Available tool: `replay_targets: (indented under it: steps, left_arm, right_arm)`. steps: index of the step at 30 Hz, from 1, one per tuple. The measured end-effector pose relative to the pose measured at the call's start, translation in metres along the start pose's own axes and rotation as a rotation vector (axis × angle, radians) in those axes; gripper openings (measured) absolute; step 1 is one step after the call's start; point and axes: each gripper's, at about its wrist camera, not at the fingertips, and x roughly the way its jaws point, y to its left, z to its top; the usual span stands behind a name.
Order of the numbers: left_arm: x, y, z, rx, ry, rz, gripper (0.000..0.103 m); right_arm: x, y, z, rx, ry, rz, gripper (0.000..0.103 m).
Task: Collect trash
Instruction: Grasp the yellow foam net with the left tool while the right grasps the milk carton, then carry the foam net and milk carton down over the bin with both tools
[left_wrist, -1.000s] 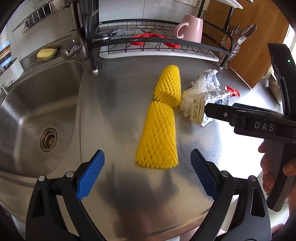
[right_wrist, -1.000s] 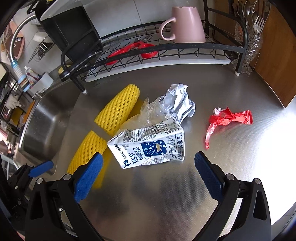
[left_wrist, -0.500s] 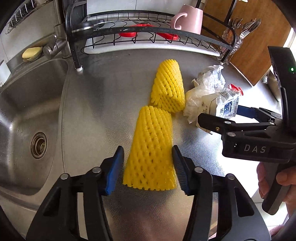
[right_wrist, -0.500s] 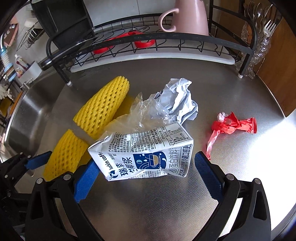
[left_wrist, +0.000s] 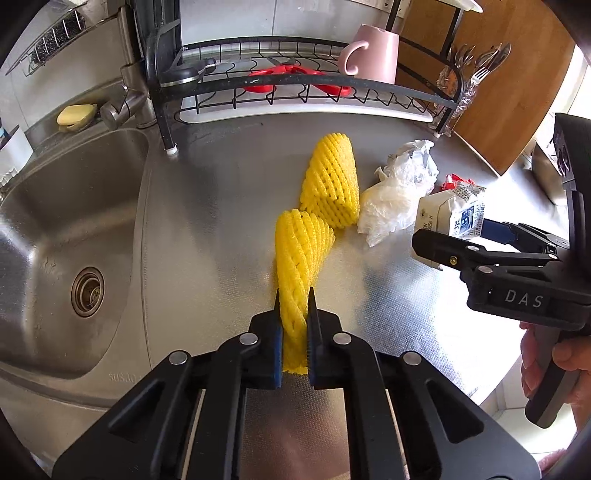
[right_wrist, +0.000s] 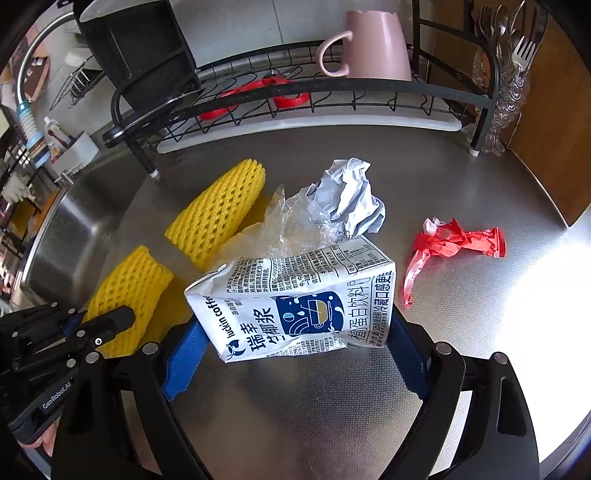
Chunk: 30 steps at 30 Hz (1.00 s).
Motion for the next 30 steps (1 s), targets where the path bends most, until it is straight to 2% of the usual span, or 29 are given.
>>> replay_targets:
  steps: [8, 17, 22, 27, 30]
  left_arm:
    - [-0.034, -0.008, -0.016, -0.008, -0.035, 0.012, 0.008]
    - [-0.079, -0.025, -0.052, -0.051, -0.038, 0.004, 0.008]
    - [-0.103, -0.048, -0.083, -0.002, -0.035, -0.03, 0.008]
    - [-0.112, -0.062, -0.119, 0.013, 0.009, -0.092, 0.008]
    - [-0.105, -0.065, -0.143, 0.004, 0.06, -0.116, 0.008]
  right_arm:
    - [-0.033, -0.006, -0.022, 0.031, -0.006, 0.042, 0.088]
    - [-0.082, -0.008, -0.059, 0.031, 0.012, 0.088, 0.088]
    - [-0.11, -0.01, -0.088, 0.002, 0.025, 0.095, 0.088]
    - [-0.125, -0.011, -0.125, -0.029, 0.096, 0.141, 0.088]
    - [-0.119, -0.016, -0.151, -0.015, 0.159, 0.148, 0.088]
